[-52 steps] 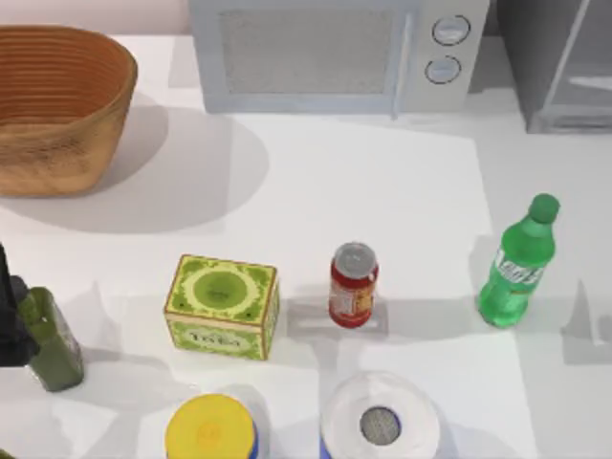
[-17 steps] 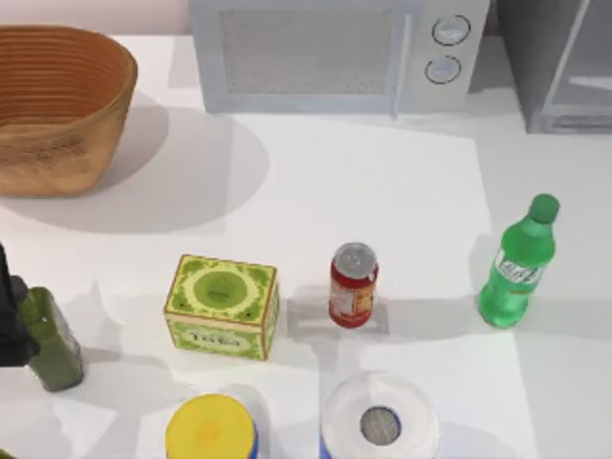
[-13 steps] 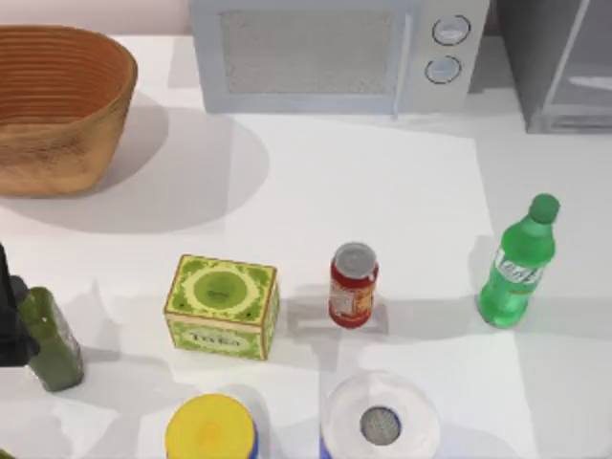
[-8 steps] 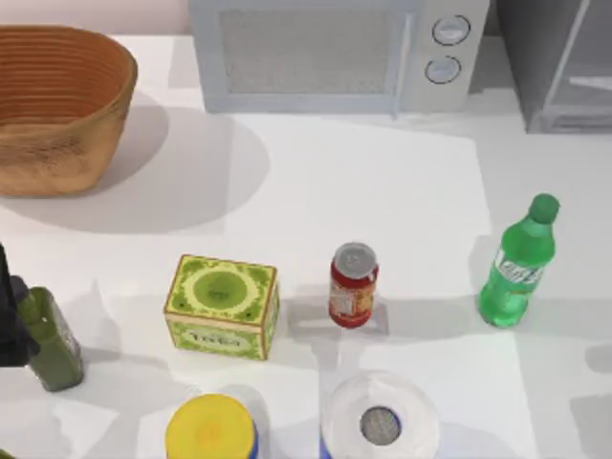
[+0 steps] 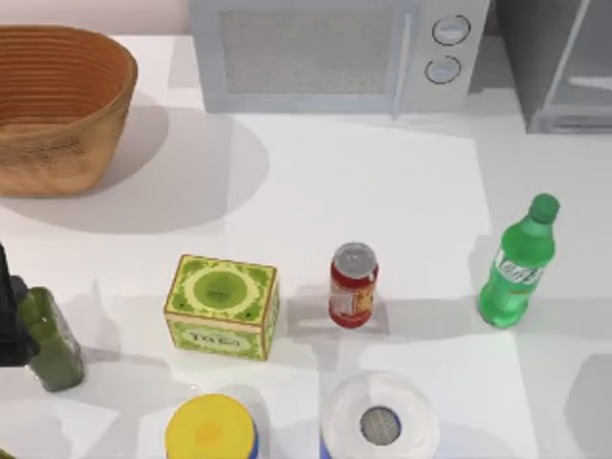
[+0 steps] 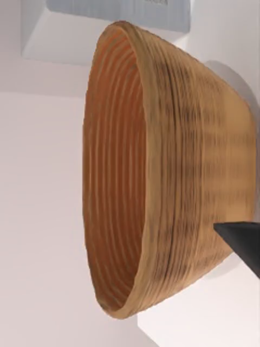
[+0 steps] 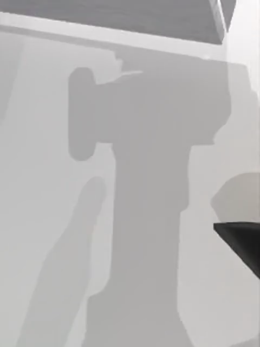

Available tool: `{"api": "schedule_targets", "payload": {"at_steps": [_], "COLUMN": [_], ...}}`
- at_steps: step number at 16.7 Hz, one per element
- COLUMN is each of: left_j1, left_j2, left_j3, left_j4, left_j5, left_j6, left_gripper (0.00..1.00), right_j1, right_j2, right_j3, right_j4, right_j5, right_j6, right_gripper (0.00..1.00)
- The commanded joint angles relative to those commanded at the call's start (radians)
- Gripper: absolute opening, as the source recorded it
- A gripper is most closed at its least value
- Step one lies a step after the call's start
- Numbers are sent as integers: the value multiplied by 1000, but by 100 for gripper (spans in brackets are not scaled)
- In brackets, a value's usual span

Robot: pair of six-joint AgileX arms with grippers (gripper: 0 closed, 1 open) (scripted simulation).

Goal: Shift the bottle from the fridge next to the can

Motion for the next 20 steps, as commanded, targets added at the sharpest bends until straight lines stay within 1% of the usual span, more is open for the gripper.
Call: {"api": "schedule_targets", "payload": {"at_steps": [2, 4, 6, 8, 10, 16, 18, 20], "left_j1": [0, 0, 0, 0, 0, 0, 0, 0], "left_j2": [0, 0, 0, 0, 0, 0, 0, 0], "left_j3": [0, 0, 0, 0, 0, 0, 0, 0], "left_j4": [0, 0, 0, 0, 0, 0, 0, 0], "left_j5": [0, 0, 0, 0, 0, 0, 0, 0], "left_j6": [0, 0, 0, 0, 0, 0, 0, 0], "left_gripper": [100, 100, 100, 100, 100, 100, 100, 100], "right_j1": [-173, -314, -414, -475, -501, -499, -479, -434], "right_j2": [195, 353, 472, 549, 585, 586, 588, 592], "right_j3": [54, 99, 134, 158, 171, 169, 169, 169], "right_j4": [-10, -21, -31, -40, -48, -45, -18, 45], "right_j5": [-67, -122, -164, -192, -206, -206, -204, -198], "right_j6": [-177, -312, -406, -462, -486, -485, -453, -380], "right_gripper": [100, 100, 100, 100, 100, 100, 100, 100]}}
